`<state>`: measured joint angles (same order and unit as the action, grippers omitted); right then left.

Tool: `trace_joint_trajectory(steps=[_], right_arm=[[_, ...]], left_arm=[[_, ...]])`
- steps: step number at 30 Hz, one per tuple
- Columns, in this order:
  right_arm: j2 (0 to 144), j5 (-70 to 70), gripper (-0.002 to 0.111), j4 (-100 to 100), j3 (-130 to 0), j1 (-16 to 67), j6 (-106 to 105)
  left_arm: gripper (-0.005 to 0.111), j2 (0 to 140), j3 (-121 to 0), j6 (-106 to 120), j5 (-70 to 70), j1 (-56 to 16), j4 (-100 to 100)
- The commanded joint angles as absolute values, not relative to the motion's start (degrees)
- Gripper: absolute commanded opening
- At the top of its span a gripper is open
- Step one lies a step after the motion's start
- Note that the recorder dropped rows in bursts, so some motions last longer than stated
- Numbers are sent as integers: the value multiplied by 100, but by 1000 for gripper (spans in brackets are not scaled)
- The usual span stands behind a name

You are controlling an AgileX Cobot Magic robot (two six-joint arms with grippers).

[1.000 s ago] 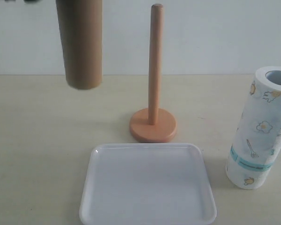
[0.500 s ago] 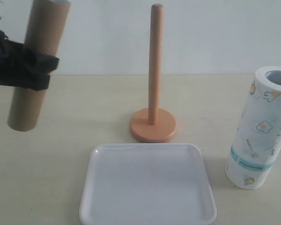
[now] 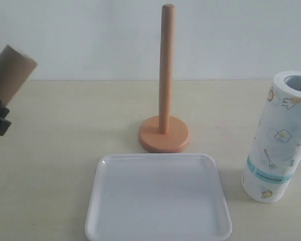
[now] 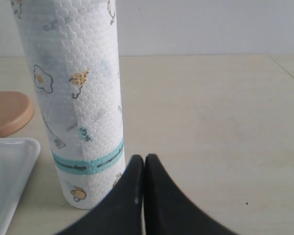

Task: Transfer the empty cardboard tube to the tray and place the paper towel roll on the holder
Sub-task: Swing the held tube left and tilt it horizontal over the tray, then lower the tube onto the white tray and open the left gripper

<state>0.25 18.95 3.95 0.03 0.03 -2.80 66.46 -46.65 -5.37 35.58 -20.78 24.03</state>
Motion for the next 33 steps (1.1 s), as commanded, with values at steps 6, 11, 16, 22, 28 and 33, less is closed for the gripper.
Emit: trace_joint_trajectory(steps=[6,11,16,22,28,33], right_arm=[[0,1864,0,411,0,15,-316],[0,1864,0,411,0,15,-306],[0,1864,0,411,0,15,-306],[0,1864,0,411,0,15,-317],[0,1864,0,411,0,15,-293],[0,1864,0,411,0,15,-312]], left_arm=[[4,7031,-6241,3441,5710,-2731,-891],[4,7848,-6999,3489,6403,-3167,-539],[4,8657,-7489,3505,6465,-3787,0],[4,9689,-7951,3505,6490,-4260,249],[4,10576,-8287,3568,6247,-4398,249],[4,11081,-8555,3568,5945,-4398,192]])
